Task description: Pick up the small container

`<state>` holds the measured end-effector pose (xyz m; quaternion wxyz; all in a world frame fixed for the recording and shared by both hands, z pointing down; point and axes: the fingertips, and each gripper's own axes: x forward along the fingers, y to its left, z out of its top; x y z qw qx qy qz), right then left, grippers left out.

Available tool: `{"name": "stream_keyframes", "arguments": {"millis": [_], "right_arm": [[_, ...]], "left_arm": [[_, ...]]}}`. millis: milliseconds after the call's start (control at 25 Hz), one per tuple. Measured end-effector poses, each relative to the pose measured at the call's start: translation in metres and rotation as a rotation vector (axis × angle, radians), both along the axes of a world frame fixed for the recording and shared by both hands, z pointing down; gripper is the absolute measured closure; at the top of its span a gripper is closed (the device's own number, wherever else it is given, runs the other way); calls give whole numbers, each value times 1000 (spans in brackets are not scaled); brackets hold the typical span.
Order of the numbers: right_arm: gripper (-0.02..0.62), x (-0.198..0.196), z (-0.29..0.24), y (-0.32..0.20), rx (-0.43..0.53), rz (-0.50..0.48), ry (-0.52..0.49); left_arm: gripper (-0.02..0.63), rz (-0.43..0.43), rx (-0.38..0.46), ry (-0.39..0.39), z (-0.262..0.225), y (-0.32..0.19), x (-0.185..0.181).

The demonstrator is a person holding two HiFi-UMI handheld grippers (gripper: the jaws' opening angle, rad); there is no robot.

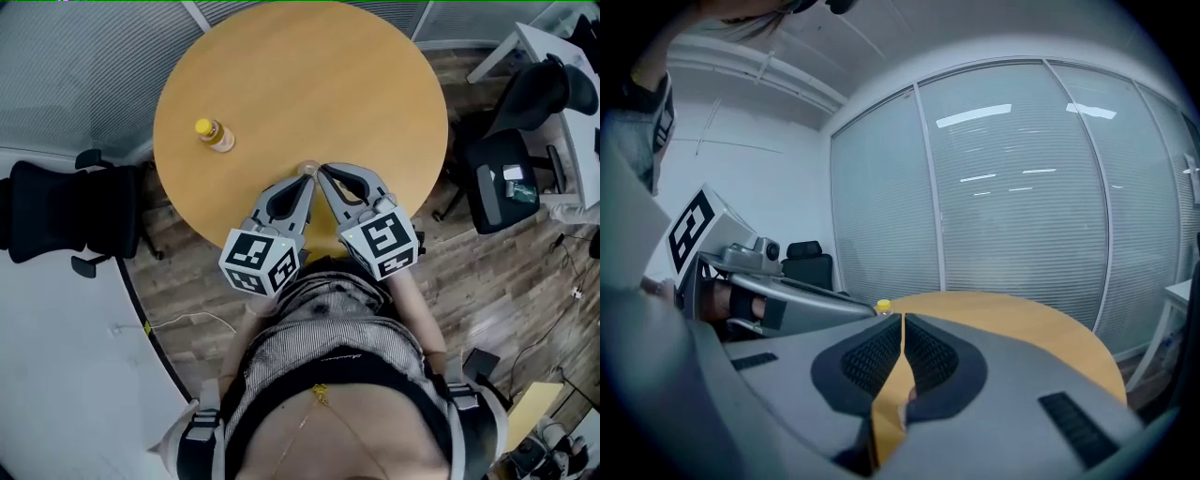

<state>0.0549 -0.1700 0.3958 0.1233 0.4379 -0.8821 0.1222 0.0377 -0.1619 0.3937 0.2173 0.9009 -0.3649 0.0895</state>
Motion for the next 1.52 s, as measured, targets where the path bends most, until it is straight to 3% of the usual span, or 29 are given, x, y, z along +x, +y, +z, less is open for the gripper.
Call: {"name": "stream_keyframes", "arguments": {"millis": [560,960,1280,1520], "right_arm": [[571,7,5,5,-7,-244,-15],[571,19,9,9,-16,-357,-22],[571,15,9,8,-33,-380,-46],[571,2,13,5,-50,-363,-50]], "left_arm": [[588,-222,9,-11,-1,1,12],[588,-360,18,-8,-3,15,17],[588,-395,26,-16,-6,17,11],[588,-368,13,-20,-3,10,2]]}}
